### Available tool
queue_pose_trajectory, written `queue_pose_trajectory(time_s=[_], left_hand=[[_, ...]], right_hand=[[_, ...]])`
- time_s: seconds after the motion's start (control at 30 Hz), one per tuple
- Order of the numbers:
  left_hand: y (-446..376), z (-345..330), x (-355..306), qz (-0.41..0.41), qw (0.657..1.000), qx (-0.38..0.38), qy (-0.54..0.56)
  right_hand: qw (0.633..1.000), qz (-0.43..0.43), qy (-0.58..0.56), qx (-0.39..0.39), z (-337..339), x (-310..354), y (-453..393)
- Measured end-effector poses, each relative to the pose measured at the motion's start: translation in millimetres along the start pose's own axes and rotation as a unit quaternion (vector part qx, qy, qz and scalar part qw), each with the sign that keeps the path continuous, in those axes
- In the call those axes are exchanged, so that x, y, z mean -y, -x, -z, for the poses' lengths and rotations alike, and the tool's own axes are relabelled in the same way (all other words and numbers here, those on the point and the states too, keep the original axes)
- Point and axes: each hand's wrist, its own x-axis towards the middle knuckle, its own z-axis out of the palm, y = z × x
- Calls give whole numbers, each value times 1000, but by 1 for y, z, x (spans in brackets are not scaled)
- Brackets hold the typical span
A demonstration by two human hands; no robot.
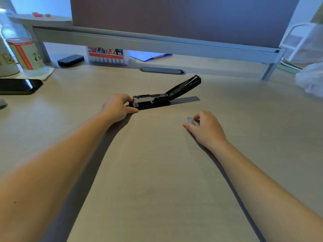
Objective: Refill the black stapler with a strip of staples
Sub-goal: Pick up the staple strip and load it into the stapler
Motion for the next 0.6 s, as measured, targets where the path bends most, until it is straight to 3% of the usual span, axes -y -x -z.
queue_pose_trajectory(time_s=[0.23,0.6], left_hand=[[9,2,-3,15,1000,3,6],[55,16,2,-29,998,45,-31]], right_hand=[[999,25,-18,-18,-1,-2,0],[973,176,-150,0,5,64,23]])
